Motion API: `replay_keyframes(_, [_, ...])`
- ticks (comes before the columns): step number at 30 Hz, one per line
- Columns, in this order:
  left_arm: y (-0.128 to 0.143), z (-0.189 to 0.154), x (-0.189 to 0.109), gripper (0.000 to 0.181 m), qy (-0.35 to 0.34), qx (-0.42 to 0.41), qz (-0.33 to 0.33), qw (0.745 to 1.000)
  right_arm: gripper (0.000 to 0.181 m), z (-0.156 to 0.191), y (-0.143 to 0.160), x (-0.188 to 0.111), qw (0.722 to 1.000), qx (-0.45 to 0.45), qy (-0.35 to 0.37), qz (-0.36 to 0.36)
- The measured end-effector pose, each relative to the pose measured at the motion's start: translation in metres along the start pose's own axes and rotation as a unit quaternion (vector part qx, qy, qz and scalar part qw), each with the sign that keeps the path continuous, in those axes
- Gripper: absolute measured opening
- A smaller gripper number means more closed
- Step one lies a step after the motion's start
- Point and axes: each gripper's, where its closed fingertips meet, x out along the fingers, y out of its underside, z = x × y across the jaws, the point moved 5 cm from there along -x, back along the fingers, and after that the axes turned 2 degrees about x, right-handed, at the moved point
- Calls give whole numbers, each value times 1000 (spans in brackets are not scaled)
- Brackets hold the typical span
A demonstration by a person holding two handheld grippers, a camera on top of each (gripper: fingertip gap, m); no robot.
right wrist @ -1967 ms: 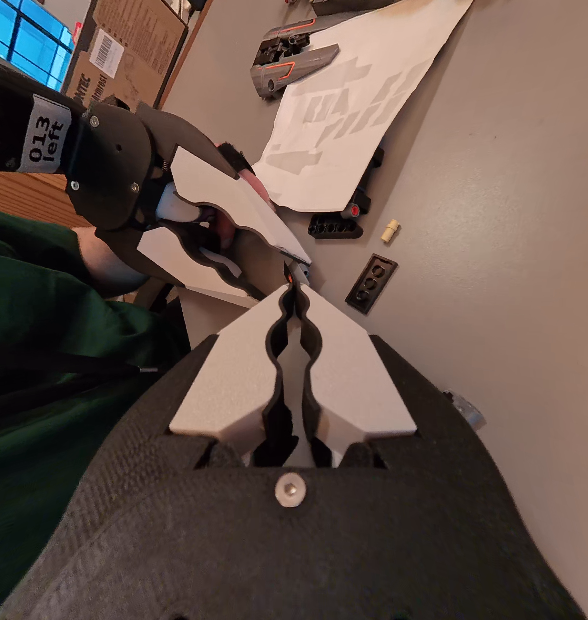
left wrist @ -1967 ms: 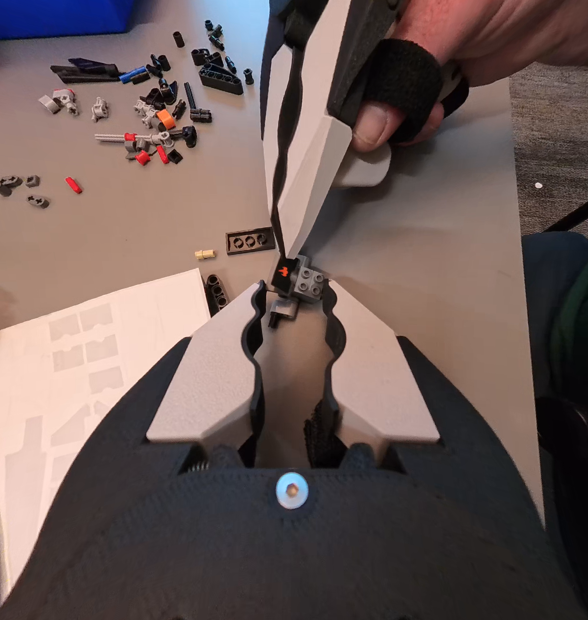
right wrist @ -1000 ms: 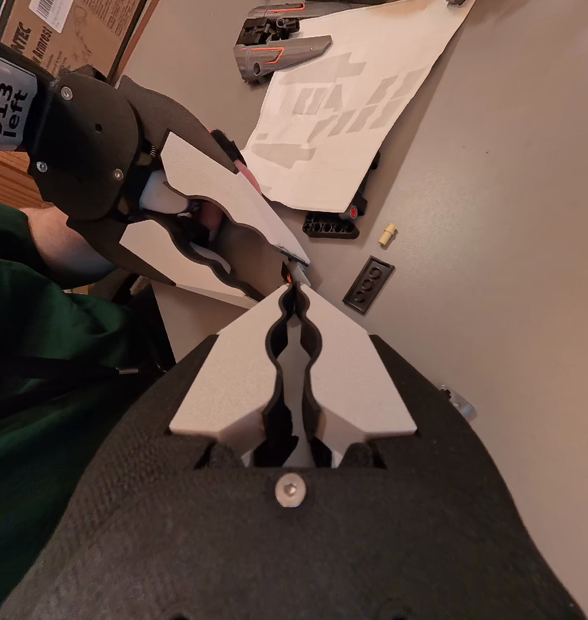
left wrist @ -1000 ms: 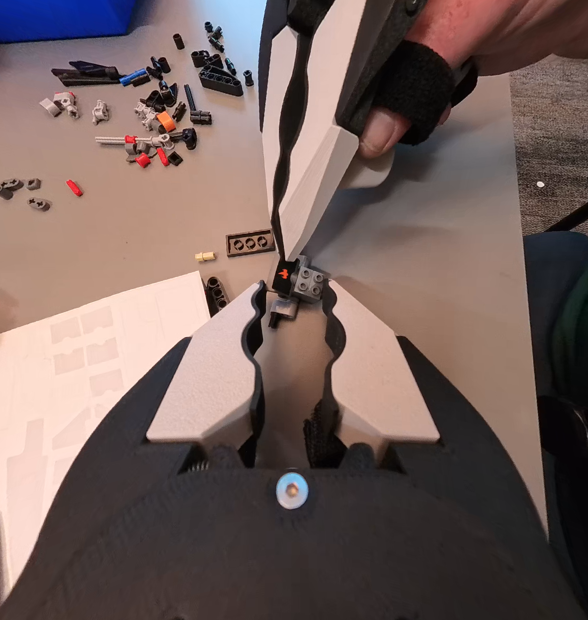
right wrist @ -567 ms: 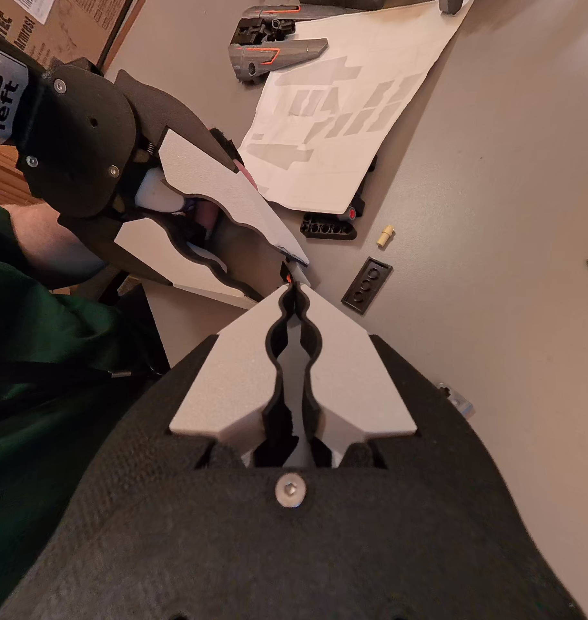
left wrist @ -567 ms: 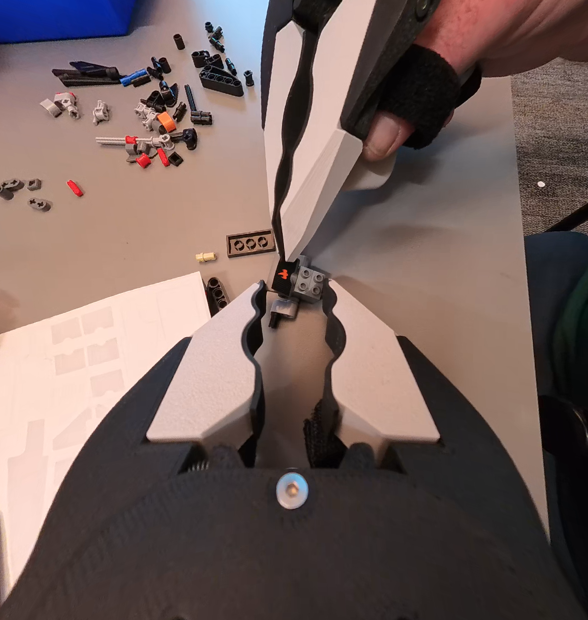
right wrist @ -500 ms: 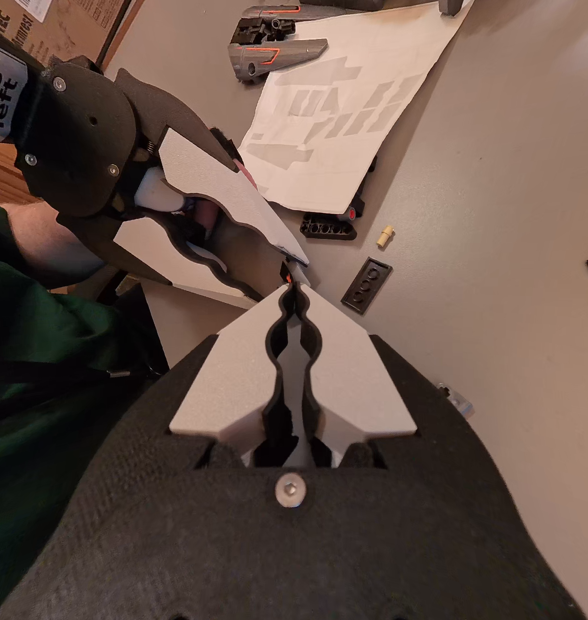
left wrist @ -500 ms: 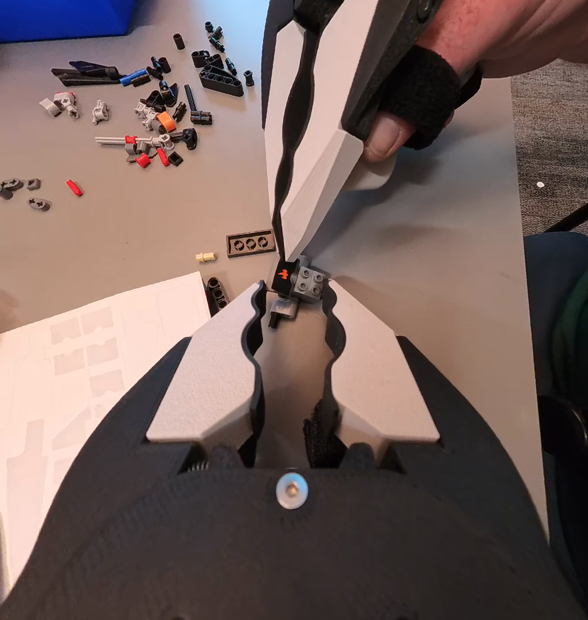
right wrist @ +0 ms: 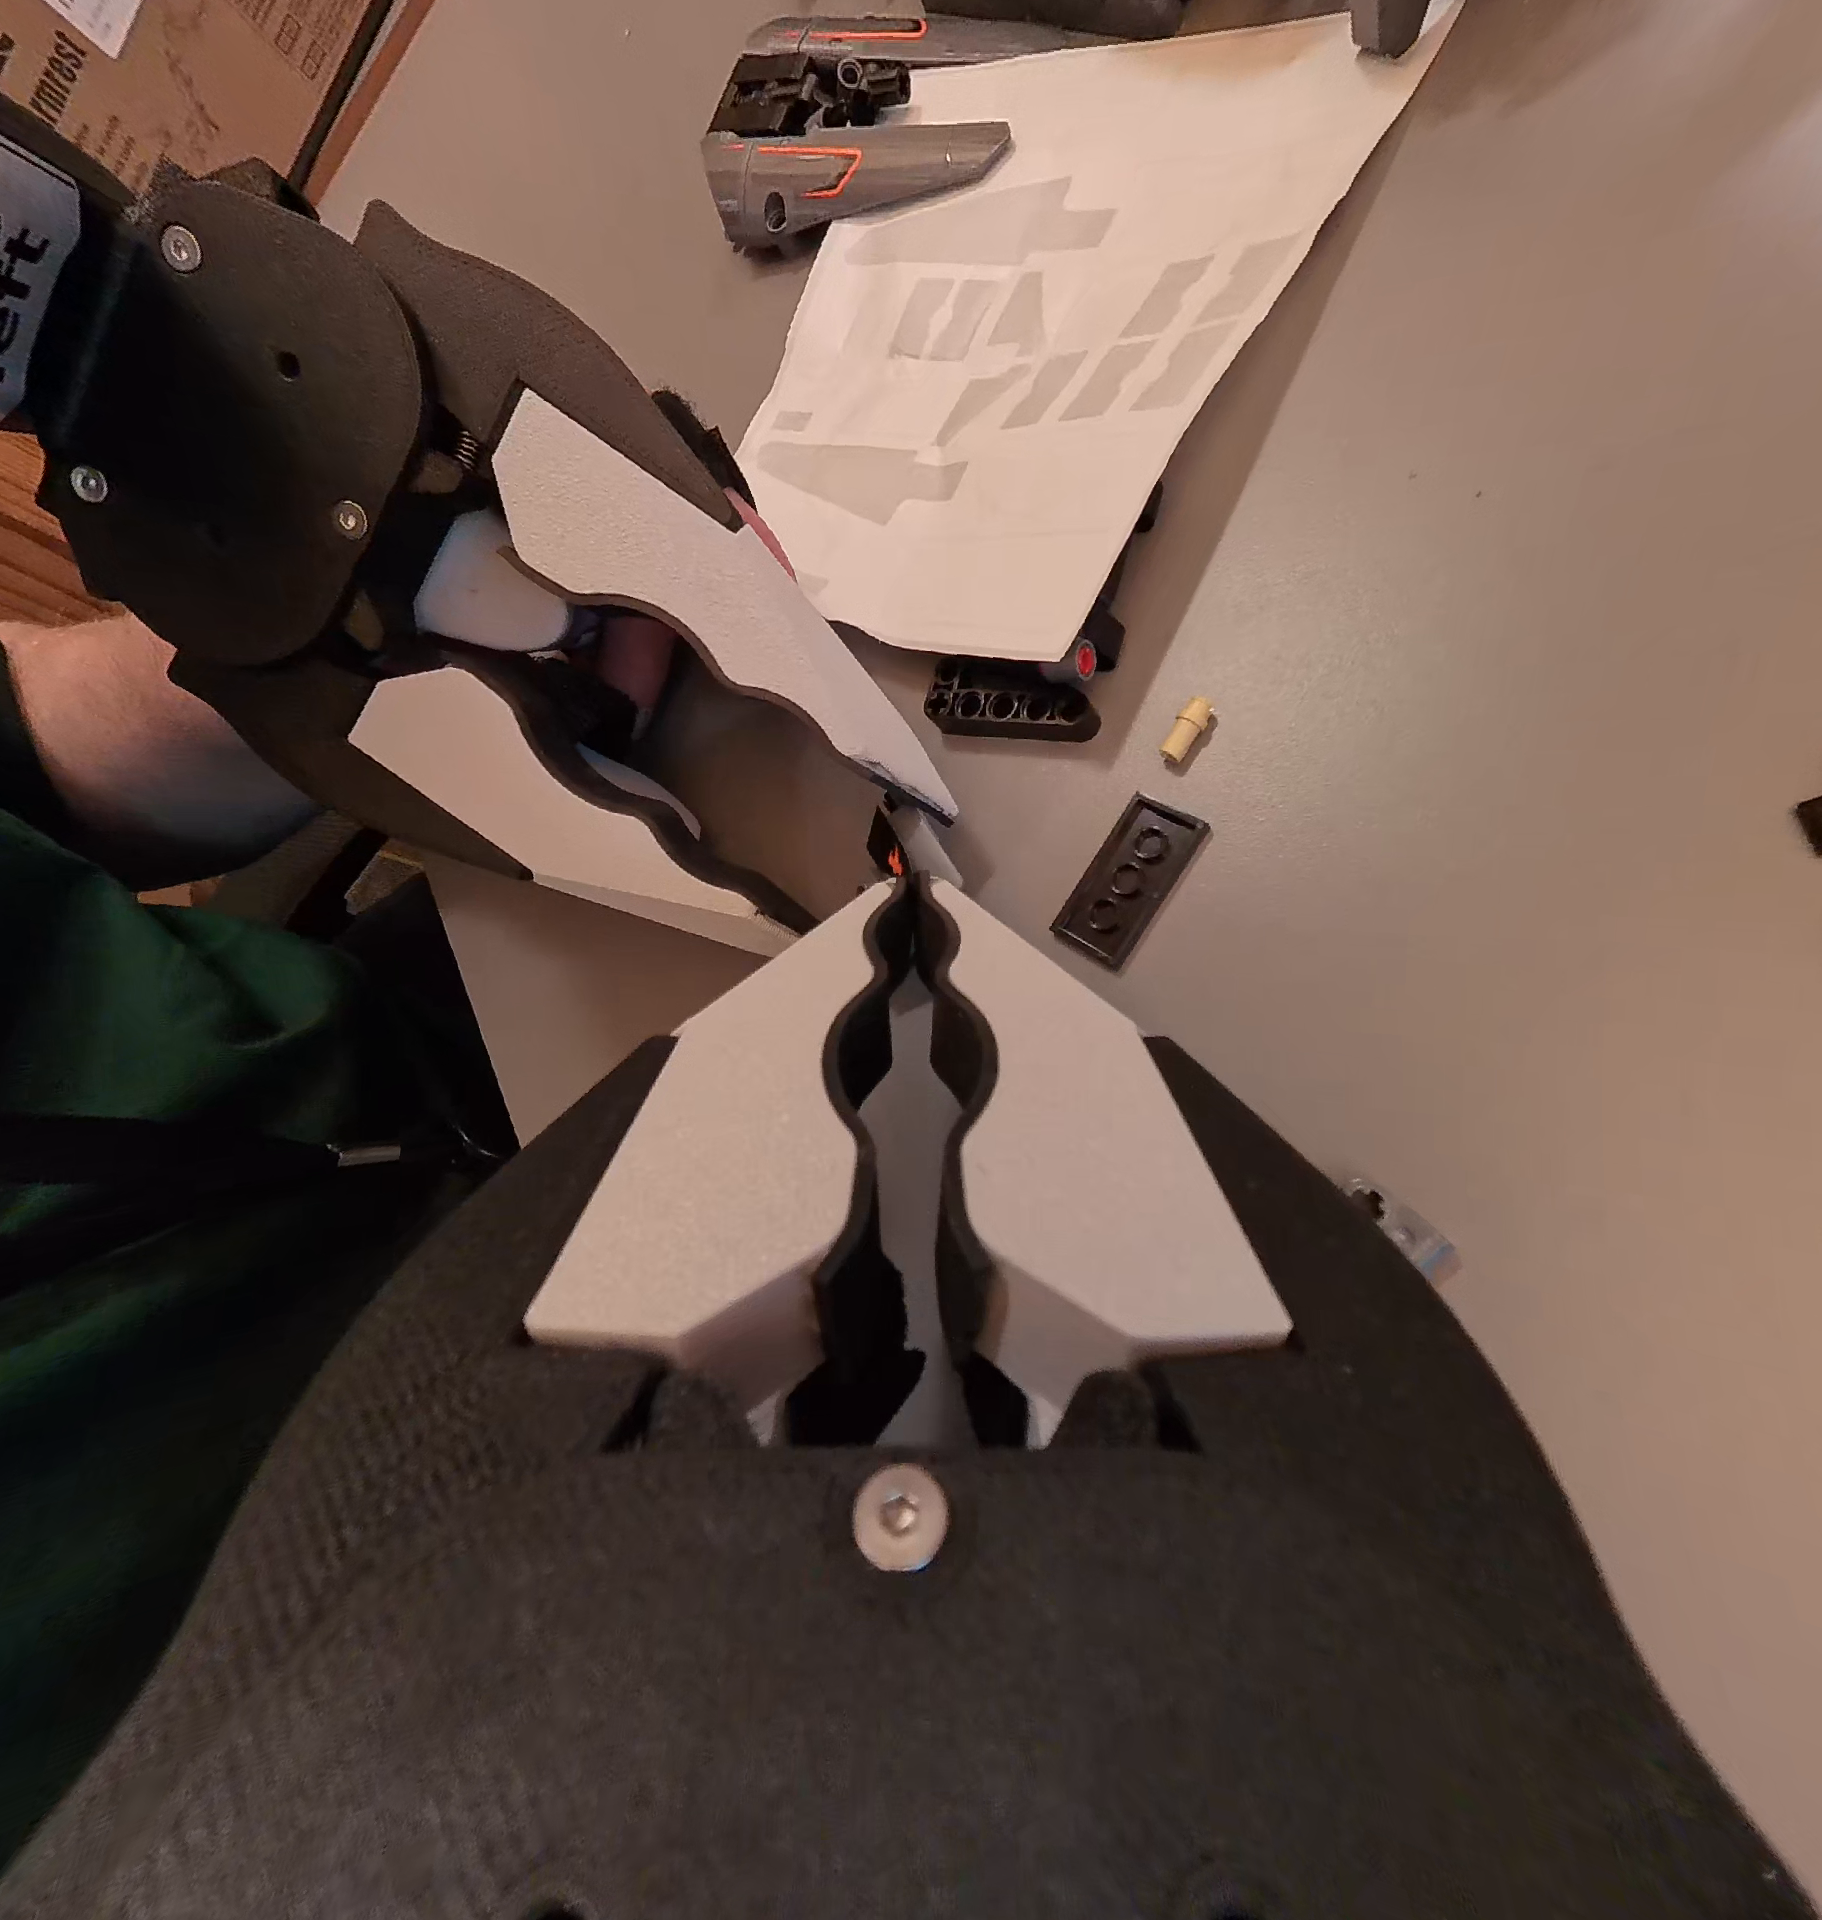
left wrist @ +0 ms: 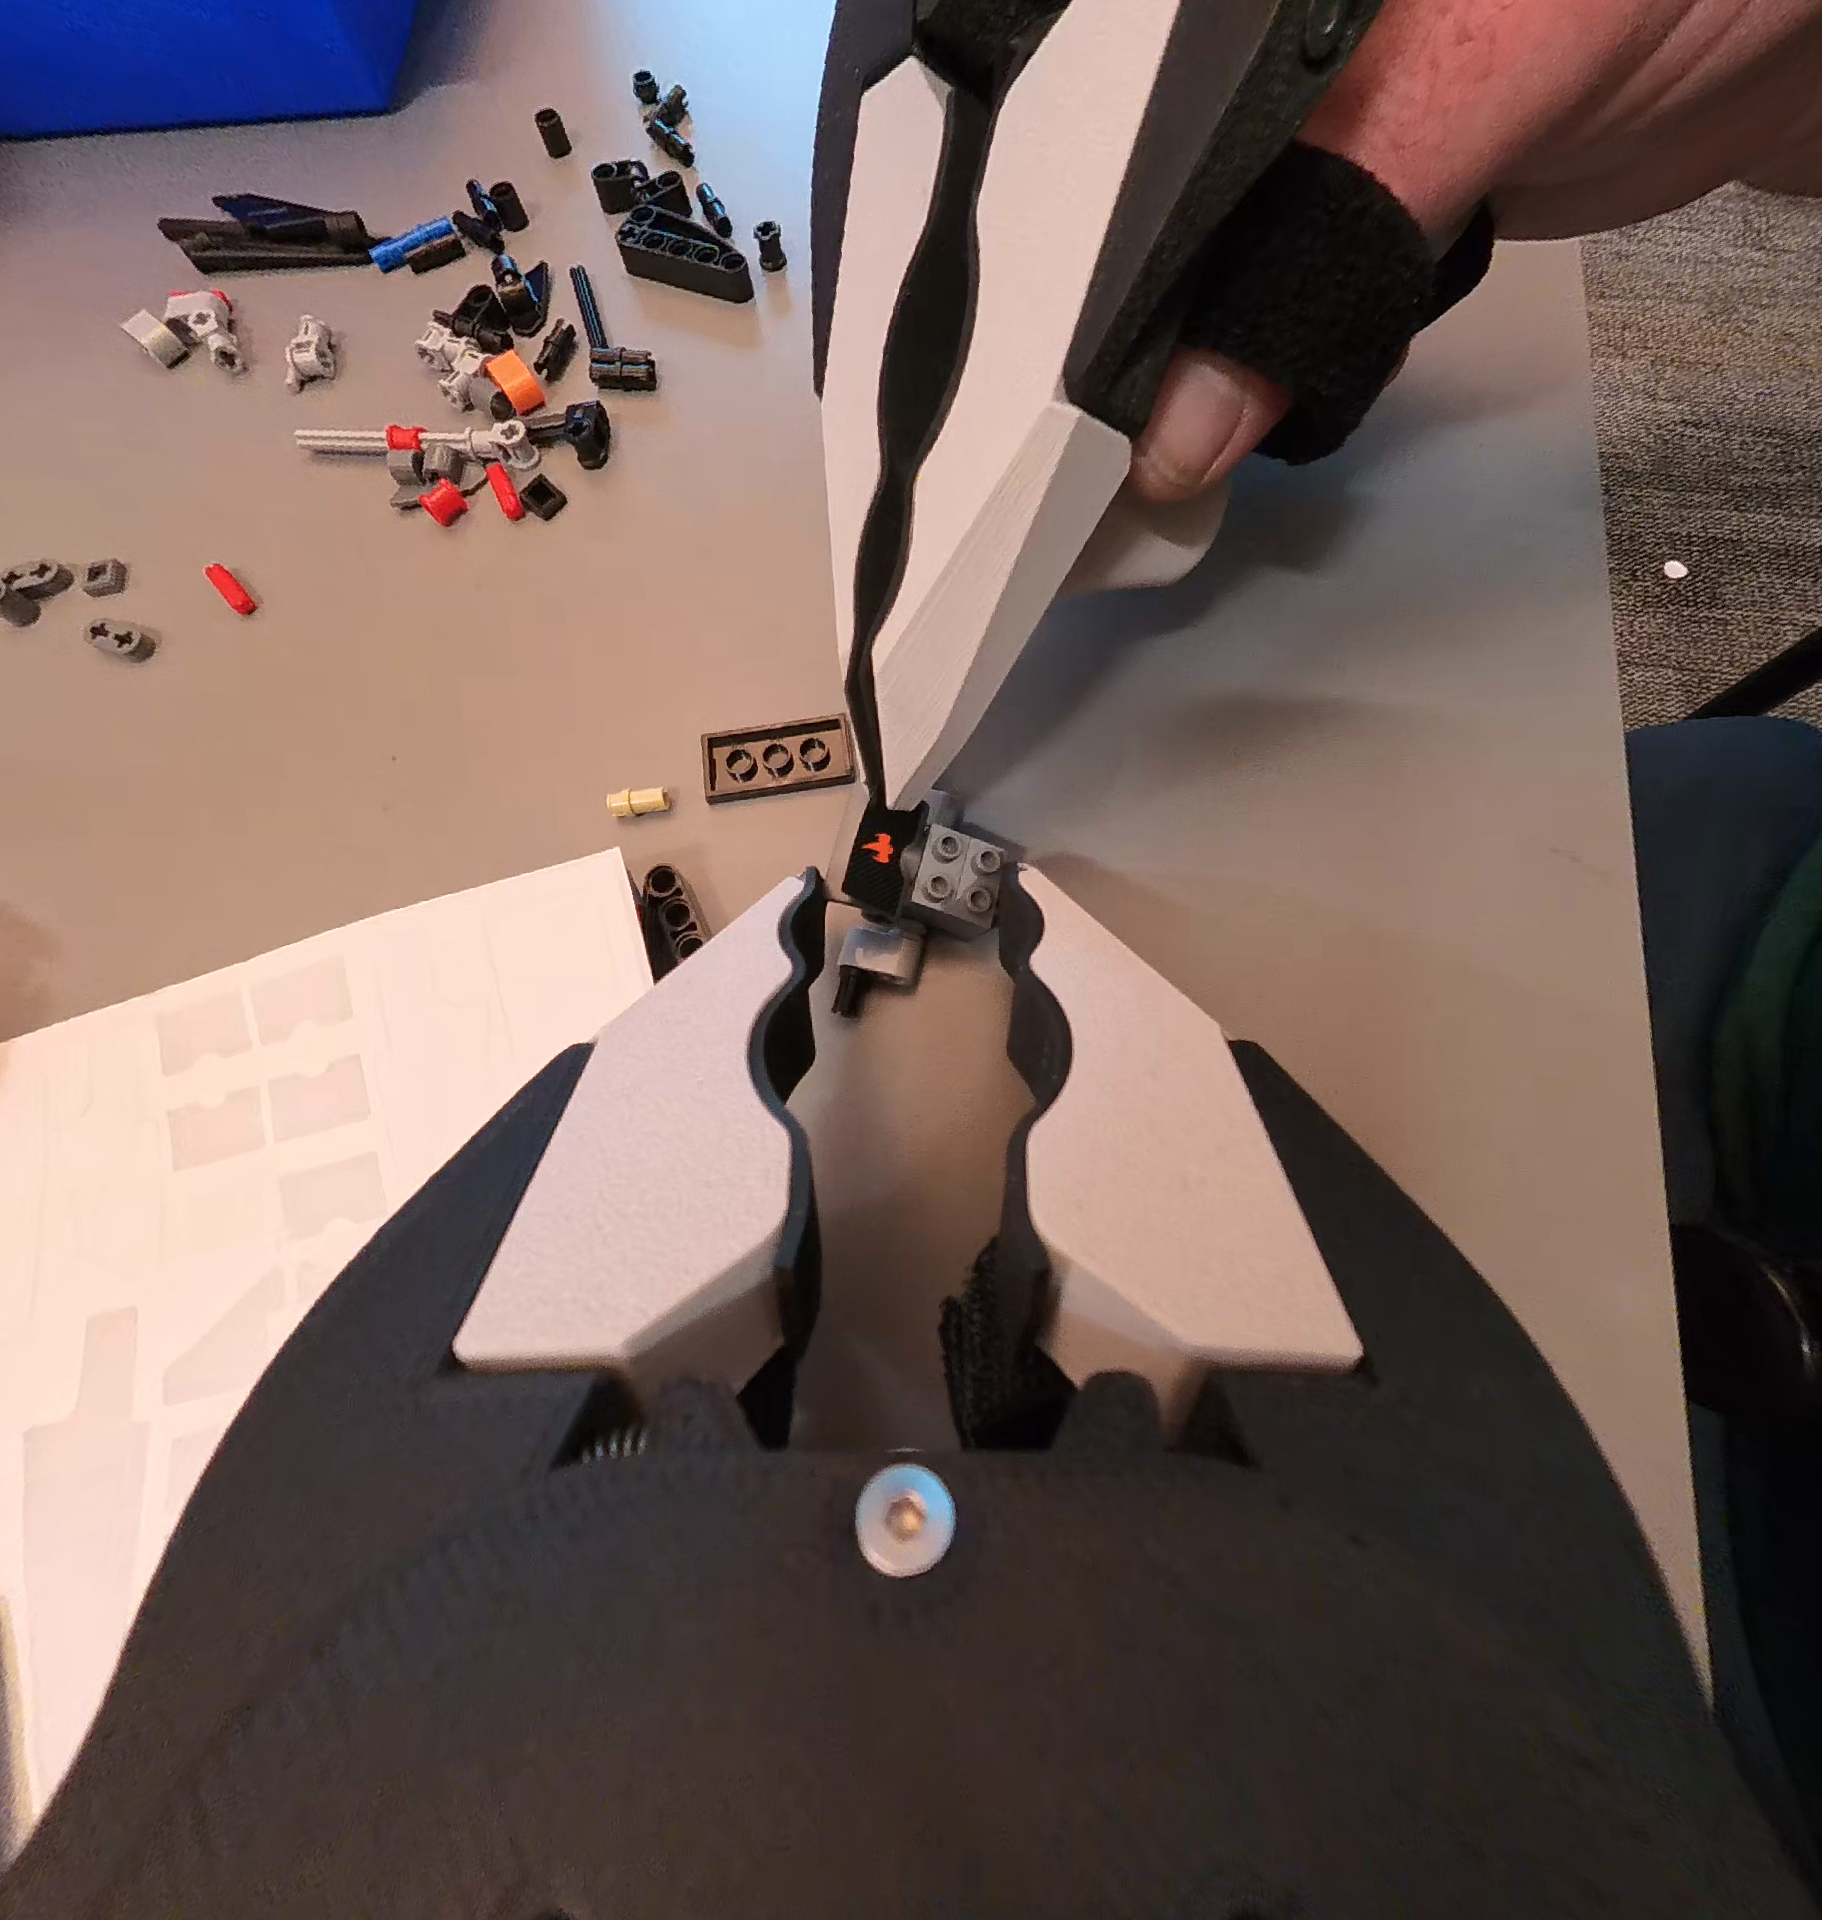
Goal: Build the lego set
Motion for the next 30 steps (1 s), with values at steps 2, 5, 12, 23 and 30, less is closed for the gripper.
replay_keyframes(2, [0, 0, 0, 31, 0, 0, 0, 1000, 0, 0, 0, 0, 1000, 0, -1, -1])
replay_keyframes(5, [0, 0, 0, 31, 0, -1, 0, 1000, 0, 0, 1, 0, 1000, -1, 0, -1])
replay_keyframes(12, [0, 1, 1, 31, 0, -1, 0, 1000, 0, 0, 0, 0, 1000, -6, 7, 0])
replay_keyframes(23, [-1, 1, 1, 31, 0, -1, 0, 1000, 0, 0, 0, 0, 1000, -13, 18, -4])
replay_keyframes(30, [-1, 1, 1, 31, 0, 0, 0, 1000, 0, 2, 0, 0, 999, -32, 44, -3])
